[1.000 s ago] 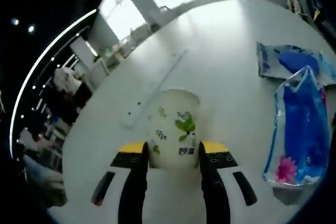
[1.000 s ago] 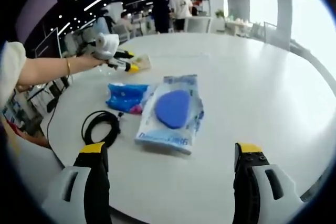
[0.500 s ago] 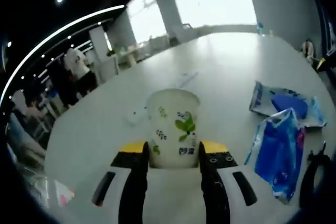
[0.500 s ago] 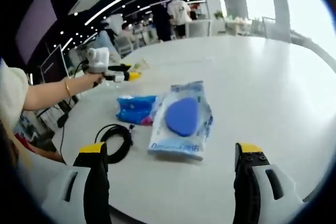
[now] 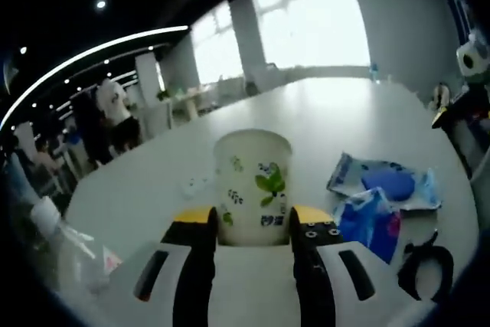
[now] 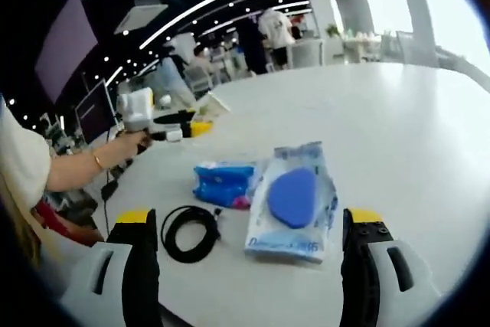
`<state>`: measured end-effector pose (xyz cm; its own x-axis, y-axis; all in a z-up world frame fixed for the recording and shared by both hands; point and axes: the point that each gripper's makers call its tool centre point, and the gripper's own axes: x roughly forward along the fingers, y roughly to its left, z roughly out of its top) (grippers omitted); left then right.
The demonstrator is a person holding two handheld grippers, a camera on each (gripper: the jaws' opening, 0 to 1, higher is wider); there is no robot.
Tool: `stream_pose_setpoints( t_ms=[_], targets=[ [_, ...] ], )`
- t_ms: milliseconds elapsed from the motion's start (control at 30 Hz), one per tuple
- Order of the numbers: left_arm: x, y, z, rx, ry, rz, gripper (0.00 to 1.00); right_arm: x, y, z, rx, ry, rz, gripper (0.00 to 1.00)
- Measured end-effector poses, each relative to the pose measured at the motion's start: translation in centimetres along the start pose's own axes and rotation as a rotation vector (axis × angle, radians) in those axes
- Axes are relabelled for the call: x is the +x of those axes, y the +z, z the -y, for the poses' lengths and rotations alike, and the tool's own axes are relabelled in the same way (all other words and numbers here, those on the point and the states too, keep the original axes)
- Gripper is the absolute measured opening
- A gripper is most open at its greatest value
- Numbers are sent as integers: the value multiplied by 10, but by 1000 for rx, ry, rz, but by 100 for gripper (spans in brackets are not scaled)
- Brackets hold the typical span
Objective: Arrange the tabletop items into an orderly group along one side of the table until the central work area is clear of visible clutter.
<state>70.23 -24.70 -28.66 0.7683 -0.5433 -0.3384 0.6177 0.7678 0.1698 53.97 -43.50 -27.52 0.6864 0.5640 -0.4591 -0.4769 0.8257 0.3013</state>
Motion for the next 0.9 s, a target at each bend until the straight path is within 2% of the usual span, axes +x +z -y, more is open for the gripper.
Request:
stream_pose_setpoints(
  t_ms=[100,200,300,400,567,667,800,900],
  targets=[
    [-11,7,4,4,-3,21,36,12,21,-13,-17,48,29,99],
    [-21,10,10,-46,-23,46,36,23,41,-27,-9,100,65,99],
    [-33,11,20,-38,-44,54,36,34,56,-43,4,157,88,99],
    [-46,18,28,-48,-53,76,36,47,71,-59,55,223,108,99],
    [-67,24,41,-54,-67,94,36,70,81,-82,70,279,113,99],
    [-79,29,42,-95,-51,121,36,79,85,-94,96,316,111,97],
    [-91,30,38,-102,-15,130,36,90,90,-113,131,389,114,92],
    [-99,32,38,-128,-7,144,36,97,91,-121,146,408,108,91]
  ],
)
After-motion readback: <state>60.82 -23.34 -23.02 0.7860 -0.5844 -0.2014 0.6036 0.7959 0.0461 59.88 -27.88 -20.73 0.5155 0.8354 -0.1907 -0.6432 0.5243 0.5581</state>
